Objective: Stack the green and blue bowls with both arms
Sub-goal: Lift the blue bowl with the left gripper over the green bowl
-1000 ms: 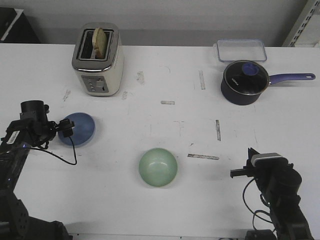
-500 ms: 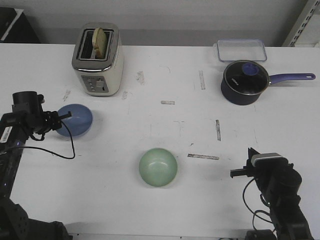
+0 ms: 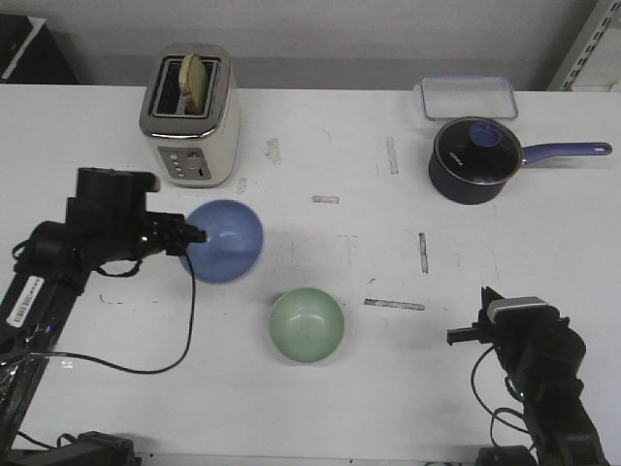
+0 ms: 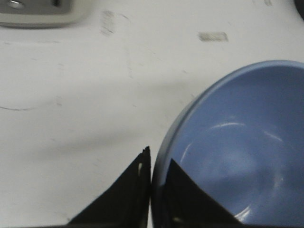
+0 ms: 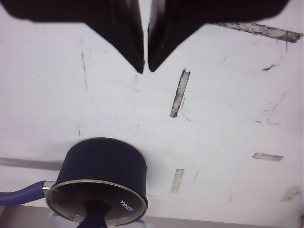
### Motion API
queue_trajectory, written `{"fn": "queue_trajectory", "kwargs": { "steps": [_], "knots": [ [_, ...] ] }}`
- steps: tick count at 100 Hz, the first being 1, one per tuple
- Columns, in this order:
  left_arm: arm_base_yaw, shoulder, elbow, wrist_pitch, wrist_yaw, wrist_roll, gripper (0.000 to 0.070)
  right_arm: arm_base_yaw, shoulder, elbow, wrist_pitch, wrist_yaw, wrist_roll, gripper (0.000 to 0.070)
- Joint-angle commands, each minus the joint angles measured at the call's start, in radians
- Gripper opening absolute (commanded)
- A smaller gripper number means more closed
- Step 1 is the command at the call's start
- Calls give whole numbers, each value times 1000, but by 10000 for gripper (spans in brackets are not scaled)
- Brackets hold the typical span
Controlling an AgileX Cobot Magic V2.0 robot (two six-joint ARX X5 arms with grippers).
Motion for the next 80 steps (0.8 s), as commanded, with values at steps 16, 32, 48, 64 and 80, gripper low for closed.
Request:
{"fn": "queue_trajectory", "kwargs": {
  "steps": [16,32,48,64,80],
  "knots": [
    [-285,59,14,-107,3,61,0,1,6,5,11,0,-5,3],
    [-415,130,13,-84,-8,86,0,1,6,5,11,0,-5,3],
    [-467,209,13,-25,-13,85,0,1,6,5,11,0,-5,3],
    [-472,271,13,-3,-39,85,0,1,6,5,1,0,-5,3],
    [-472,304,13,-3,-64,85,0,1,6,5,2,0,-5,3]
  ]
}}
